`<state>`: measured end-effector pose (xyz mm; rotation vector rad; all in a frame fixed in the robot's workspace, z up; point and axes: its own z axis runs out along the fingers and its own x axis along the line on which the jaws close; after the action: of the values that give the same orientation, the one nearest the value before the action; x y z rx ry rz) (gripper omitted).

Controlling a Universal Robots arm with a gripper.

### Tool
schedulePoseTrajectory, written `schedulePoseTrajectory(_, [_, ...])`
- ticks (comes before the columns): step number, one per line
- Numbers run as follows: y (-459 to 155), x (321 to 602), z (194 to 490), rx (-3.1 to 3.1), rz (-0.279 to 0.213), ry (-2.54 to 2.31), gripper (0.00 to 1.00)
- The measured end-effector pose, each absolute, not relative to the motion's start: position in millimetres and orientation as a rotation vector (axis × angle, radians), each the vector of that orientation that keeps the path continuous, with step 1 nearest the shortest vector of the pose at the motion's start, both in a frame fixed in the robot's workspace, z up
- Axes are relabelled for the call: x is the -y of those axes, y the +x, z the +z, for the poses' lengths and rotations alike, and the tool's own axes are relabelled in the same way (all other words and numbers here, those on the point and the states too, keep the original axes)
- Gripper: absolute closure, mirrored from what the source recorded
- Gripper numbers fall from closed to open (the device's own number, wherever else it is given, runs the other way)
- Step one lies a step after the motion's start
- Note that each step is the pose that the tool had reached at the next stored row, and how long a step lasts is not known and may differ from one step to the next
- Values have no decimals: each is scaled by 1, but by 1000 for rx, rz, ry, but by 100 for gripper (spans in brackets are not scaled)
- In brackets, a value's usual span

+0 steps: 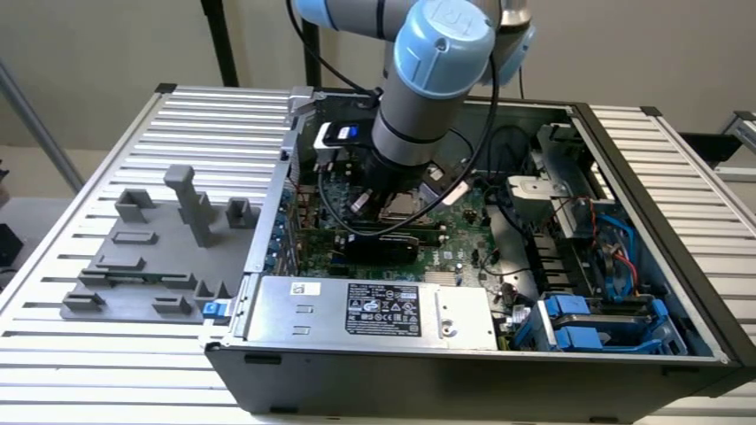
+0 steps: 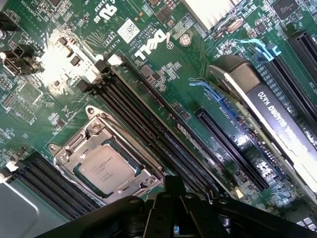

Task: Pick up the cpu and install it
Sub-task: 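Install the second cpu locking lever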

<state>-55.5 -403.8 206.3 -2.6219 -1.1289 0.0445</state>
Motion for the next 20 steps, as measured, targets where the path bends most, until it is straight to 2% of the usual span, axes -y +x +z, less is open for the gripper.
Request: schedulePoseTrajectory(20, [-59,397,198,1128,41,-2617,89])
